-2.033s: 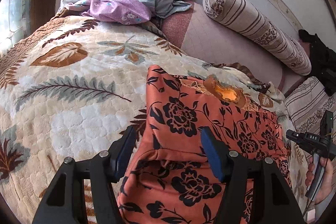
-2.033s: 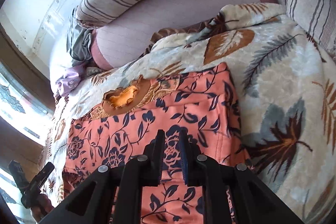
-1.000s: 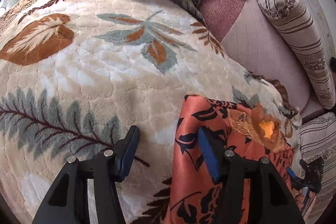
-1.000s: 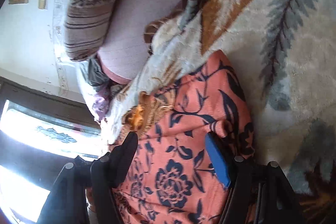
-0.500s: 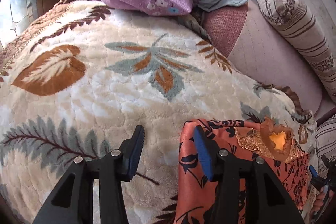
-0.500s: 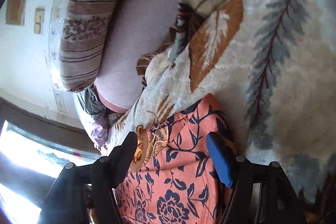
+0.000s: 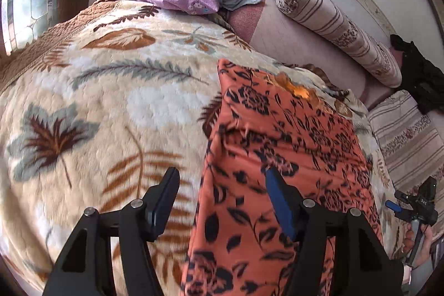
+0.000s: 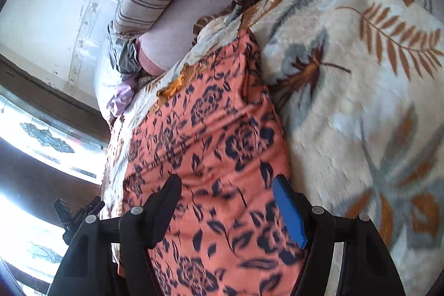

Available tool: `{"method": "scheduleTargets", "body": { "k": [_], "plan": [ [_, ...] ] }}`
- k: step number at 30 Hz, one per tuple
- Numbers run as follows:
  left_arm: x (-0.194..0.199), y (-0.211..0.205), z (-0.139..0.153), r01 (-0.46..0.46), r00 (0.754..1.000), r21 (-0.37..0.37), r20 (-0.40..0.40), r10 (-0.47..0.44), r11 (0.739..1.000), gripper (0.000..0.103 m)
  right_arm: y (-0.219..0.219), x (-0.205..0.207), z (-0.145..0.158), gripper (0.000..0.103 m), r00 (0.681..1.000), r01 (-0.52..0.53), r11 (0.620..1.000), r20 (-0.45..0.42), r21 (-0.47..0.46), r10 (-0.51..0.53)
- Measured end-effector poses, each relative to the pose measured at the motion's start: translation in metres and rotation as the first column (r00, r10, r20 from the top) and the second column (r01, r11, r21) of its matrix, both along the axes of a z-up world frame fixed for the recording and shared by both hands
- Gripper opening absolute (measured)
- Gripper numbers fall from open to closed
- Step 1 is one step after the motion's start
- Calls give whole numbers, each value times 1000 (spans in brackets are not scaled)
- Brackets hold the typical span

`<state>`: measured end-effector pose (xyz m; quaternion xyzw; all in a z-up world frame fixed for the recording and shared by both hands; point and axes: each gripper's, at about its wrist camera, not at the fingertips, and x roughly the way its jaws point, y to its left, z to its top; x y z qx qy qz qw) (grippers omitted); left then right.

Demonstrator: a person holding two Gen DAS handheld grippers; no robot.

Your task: Fold small clothes

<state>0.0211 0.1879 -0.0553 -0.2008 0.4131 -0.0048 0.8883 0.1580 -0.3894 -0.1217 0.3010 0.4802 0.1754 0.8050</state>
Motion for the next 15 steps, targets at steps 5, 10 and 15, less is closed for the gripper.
{"method": "scheduleTargets", "body": {
  "k": [5, 10, 15],
  "plan": [
    [-65, -5, -19, -14, 997, -74, -80, 9, 997, 66, -18, -57, -20, 72, 988, -37, 999, -153, -13, 34],
    [-94, -9, -33, -46, 989, -130, -143, 27, 990, 66, -22, -89, -42, 72, 963, -62, 996, -257, 63, 76],
    [-106, -12, -45, -78, 981, -141, -189, 51, 987, 66, -24, -101, -51, 72, 957, -45, 998, -285, 38, 54]
  ]
}}
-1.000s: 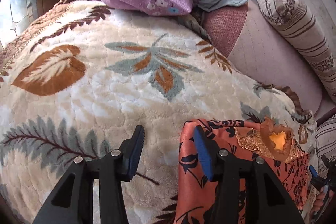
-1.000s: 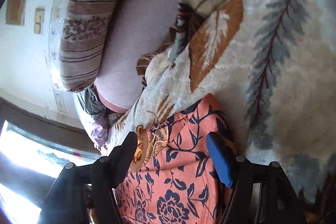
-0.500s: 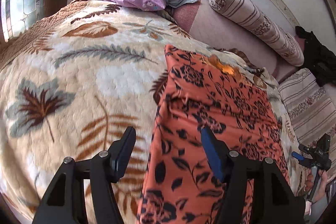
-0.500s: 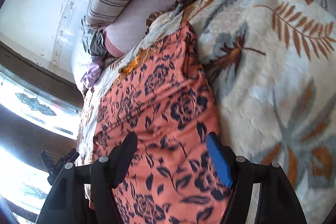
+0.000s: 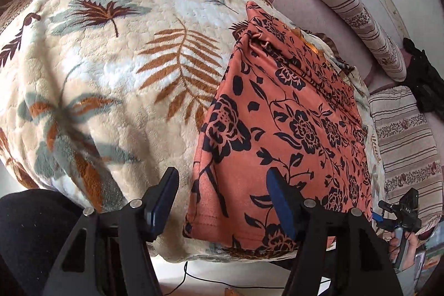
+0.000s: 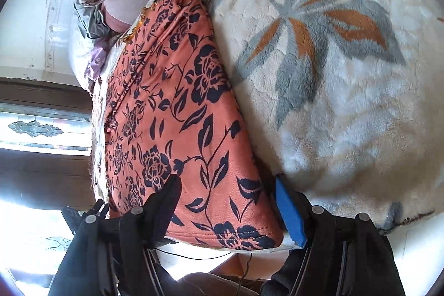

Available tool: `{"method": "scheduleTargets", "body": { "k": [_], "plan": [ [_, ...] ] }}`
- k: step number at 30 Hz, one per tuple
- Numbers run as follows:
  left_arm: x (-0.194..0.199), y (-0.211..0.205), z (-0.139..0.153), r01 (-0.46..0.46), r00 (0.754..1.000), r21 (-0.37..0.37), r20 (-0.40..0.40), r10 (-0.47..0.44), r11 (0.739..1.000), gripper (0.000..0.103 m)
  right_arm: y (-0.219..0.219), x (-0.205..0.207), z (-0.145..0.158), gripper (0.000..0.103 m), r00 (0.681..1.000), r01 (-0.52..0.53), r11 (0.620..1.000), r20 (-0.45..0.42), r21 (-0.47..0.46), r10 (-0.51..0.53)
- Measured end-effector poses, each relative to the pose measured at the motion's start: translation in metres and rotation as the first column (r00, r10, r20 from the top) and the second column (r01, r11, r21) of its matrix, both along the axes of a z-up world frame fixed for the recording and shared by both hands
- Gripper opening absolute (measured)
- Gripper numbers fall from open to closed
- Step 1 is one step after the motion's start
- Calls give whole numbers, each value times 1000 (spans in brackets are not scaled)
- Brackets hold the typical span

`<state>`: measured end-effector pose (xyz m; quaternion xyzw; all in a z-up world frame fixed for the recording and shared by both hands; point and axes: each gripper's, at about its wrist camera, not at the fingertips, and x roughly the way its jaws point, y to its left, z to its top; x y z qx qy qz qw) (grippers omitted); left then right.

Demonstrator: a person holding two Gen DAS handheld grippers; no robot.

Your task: Fold small clothes

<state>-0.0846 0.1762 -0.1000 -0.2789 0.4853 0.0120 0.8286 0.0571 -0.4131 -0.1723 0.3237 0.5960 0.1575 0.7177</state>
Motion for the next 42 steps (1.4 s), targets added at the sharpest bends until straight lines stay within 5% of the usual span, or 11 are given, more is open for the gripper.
{"method": "scheduleTargets", "body": {
  "k": [9, 12, 14, 19, 22, 25, 28, 31, 32, 37, 42],
  "plan": [
    [-5, -7, -19, -9, 997, -17, -74, 8, 1000, 65, 17, -4, -3, 65, 997, -83, 997, -5, 0, 83],
    [-6, -5, -21, -28, 996, -13, -80, 27, 1000, 53, 23, -3, -3, 62, 994, -106, 994, -2, -38, 106],
    [-5, -7, -22, -16, 995, 13, -102, 17, 1000, 22, 25, -3, -3, 56, 994, -113, 992, -2, -58, 113],
    [-5, -8, -18, 0, 994, 40, -107, 4, 999, 14, 23, -4, -5, 43, 995, -99, 991, -21, -86, 98],
    [-2, -10, -13, 6, 996, 47, -87, -2, 999, 17, 22, -5, -2, 38, 995, -99, 991, -19, -89, 97],
    [1, -6, -19, -17, 996, 35, -86, 20, 999, 54, 17, -6, -3, 39, 997, -80, 995, -21, -68, 78],
    [6, -9, -19, -4, 996, 50, -92, 9, 999, 55, 18, -2, -6, 47, 995, -91, 995, -36, -48, 89],
    [11, -13, -18, 33, 994, 94, -107, -23, 995, 7, 25, -2, -6, 33, 992, -122, 990, -36, -75, 120],
    [11, -7, -14, 11, 996, 57, -94, -5, 998, 6, 27, -2, -5, 8, 991, -131, 986, -40, -101, 128],
    [4, 19, 32, -59, 996, -27, 60, 60, 998, 6, 29, -2, 26, 8, 993, -100, 988, 43, -120, 106],
    [10, 13, 5, -42, 998, -13, -37, 42, 999, 7, 24, 2, 25, 9, 996, -82, 993, 30, -85, 85]
  ]
}}
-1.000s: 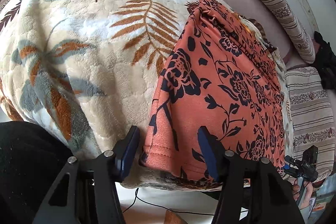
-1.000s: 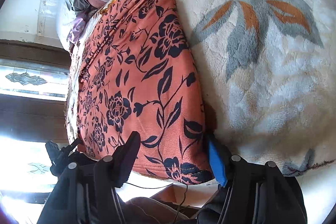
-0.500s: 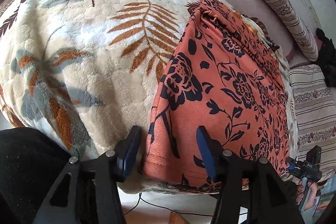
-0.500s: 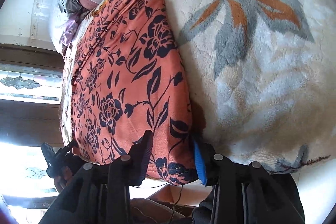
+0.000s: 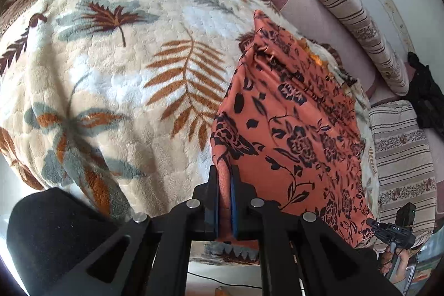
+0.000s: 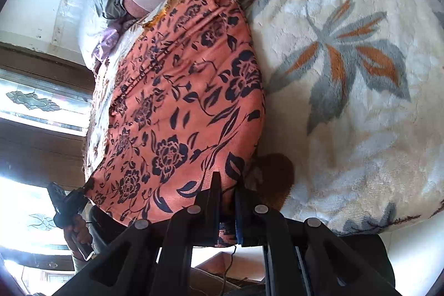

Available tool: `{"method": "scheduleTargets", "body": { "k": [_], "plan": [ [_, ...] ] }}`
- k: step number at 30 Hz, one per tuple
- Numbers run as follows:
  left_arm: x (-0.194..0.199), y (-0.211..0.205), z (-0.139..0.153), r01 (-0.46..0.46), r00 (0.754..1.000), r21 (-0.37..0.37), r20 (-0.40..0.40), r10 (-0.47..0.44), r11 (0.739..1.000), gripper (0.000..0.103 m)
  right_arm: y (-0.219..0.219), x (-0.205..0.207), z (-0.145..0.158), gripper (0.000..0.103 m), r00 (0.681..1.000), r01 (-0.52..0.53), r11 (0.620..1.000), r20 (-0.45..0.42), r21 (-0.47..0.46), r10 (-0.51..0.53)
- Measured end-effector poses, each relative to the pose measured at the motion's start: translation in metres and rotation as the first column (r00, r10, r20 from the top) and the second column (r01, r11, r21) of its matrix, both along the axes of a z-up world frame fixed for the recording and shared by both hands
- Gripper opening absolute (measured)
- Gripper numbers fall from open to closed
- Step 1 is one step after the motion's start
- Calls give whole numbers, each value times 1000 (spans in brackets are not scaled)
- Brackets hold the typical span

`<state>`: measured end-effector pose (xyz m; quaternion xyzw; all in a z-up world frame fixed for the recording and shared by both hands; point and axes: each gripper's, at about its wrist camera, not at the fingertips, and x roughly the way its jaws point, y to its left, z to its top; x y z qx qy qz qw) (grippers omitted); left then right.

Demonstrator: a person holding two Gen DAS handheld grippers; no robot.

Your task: Fold small clothes

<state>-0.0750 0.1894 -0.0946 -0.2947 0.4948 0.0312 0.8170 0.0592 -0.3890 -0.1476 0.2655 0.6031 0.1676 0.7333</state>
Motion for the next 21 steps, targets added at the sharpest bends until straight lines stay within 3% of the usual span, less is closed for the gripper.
{"method": "scheduleTargets", "body": {
  "k": [2, 5, 6, 7, 8, 9, 10, 11, 12, 13, 15, 18, 21],
  "plan": [
    [0, -5, -20, 2, 997, -2, -71, -2, 1000, 7, -2, -1, -24, 12, 998, 3, 1000, -69, 22, -2],
    [-3, -11, -23, 6, 998, 20, -69, -5, 1000, 12, -2, -2, -36, 16, 995, 21, 999, -94, 27, -18],
    [-2, -11, -23, 11, 998, 16, -68, -10, 1000, 16, -1, -1, -32, 26, 997, 10, 1000, -75, 18, -8],
    [-1, -12, -23, 14, 998, 6, -64, -14, 1000, 27, 0, 0, -29, 35, 998, 0, 1000, -55, 8, 1],
    [1, -12, -24, 17, 998, -5, -62, -18, 1000, 32, 1, 0, -29, 55, 999, -7, 1000, -53, 8, 8],
    [2, -13, -25, 17, 998, -6, -63, -17, 1000, 33, 0, 1, -32, 60, 998, -8, 999, -65, 45, 10],
    [3, -14, -24, 18, 998, 2, -64, -18, 1000, 32, 0, 2, -33, 60, 997, -4, 998, -72, 61, 8],
    [3, -15, -23, 27, 998, 21, -65, -25, 999, 24, -1, 2, -34, 53, 997, -1, 998, -77, 62, 6],
    [4, -17, -20, 37, 997, 52, -64, -34, 998, 9, -1, 2, -34, 20, 997, -3, 999, -81, 52, 7],
    [7, -18, -17, 45, 997, 66, -61, -40, 997, 5, -1, 1, -35, 6, 996, 2, 999, -88, 39, 2],
    [4, -13, -2, 21, 1000, 44, -13, -21, 999, 5, -5, 0, -32, 7, 997, 25, 998, -75, 50, -21],
    [0, -4, 25, 1, 997, 19, 71, -2, 1000, 5, -11, -3, -1, 7, 998, 58, 991, 22, 124, -61],
    [7, -2, 15, 9, 1000, 16, 20, -10, 1000, 5, -14, 1, 13, 7, 995, 71, 987, 53, 147, -79]
  ]
}}
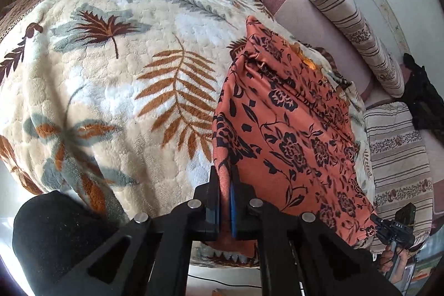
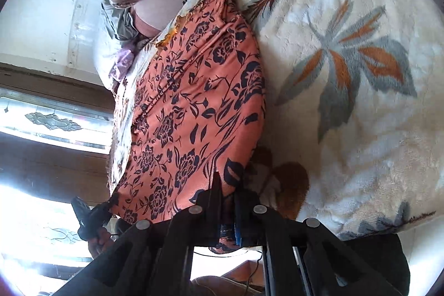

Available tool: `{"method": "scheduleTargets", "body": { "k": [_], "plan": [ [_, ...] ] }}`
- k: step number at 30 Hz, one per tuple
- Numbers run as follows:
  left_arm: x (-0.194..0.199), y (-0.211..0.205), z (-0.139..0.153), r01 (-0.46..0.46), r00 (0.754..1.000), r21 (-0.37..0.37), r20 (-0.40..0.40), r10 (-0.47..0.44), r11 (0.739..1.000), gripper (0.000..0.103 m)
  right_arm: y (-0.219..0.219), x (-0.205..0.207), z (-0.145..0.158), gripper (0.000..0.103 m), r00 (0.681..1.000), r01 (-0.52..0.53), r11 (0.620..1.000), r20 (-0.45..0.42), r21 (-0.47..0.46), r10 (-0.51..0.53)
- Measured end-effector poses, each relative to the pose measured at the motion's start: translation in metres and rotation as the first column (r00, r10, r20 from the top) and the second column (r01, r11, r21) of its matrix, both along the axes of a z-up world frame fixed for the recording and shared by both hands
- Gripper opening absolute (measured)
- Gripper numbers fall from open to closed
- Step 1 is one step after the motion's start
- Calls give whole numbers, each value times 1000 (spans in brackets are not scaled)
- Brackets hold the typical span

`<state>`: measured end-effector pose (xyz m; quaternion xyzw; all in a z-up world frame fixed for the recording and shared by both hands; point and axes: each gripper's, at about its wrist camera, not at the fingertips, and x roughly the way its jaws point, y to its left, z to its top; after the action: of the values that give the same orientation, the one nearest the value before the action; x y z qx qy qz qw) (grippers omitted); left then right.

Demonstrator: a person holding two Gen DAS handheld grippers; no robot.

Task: Fold small clothes
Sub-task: 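Lift the hem with the left gripper and fold it toward the collar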

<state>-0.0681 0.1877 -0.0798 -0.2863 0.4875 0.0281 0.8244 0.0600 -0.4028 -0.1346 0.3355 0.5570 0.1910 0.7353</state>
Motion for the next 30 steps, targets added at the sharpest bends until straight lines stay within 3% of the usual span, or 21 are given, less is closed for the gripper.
{"method": "scheduleTargets", "body": {
  "k": [3, 4, 6, 10, 14, 16, 18, 19, 20, 21, 23, 25, 27, 30],
  "plan": [
    [9, -2, -39, 15, 985, 17, -173, -12, 1000, 5, -1, 7, -30, 7, 996, -1, 1000, -91, -4, 0],
    [11, -3, -37, 18, 986, 23, -164, -14, 1000, 6, -1, 9, -42, 7, 991, 3, 1000, -134, -3, -3],
    [18, -6, -17, 43, 994, 42, -107, -38, 998, 5, 3, 11, -48, 7, 989, -1, 1000, -147, 6, 2],
    [58, -8, 46, 93, 993, 49, 72, -96, 994, 6, 7, 41, -10, 7, 1000, 22, 995, -24, 99, -20],
    [144, 4, 98, 89, 969, 24, 228, -92, 996, 6, 11, 125, 52, 7, 988, 37, 981, 143, 192, -65],
    [197, 13, 101, 42, 967, 39, 251, -51, 998, 8, 6, 178, 72, 7, 973, 78, 975, 196, 207, -120],
    [245, 19, 83, -1, 966, 70, 258, -17, 998, 24, 5, 233, 63, 11, 977, 103, 966, 160, 238, -144],
    [269, 21, 63, -26, 977, 103, 213, 3, 994, 63, 8, 259, 52, 11, 979, 106, 974, 152, 200, -138],
    [293, 22, 41, -61, 990, 137, 138, 42, 989, 84, 10, 280, 38, 17, 978, 141, 981, 135, 137, -159],
    [311, 22, 17, -54, 997, 153, 68, 44, 987, 83, 12, 296, 16, 33, 978, 177, 979, 92, 97, -186],
    [328, 25, -21, -46, 996, 145, -71, 57, 988, 75, 13, 307, -25, 44, 975, 223, 973, -33, 53, -222],
    [320, 33, -25, -82, 995, 106, -51, 88, 991, 75, 13, 295, -31, 46, 967, 255, 964, 4, 73, -256],
    [301, 44, -9, -140, 990, 111, 33, 137, 984, 75, 5, 274, -13, 65, 957, 278, 959, 75, 54, -282],
    [262, 58, 16, -192, 976, 77, 115, 182, 978, 76, -10, 225, 18, 80, 917, 353, 935, 188, 29, -352]
  ]
}}
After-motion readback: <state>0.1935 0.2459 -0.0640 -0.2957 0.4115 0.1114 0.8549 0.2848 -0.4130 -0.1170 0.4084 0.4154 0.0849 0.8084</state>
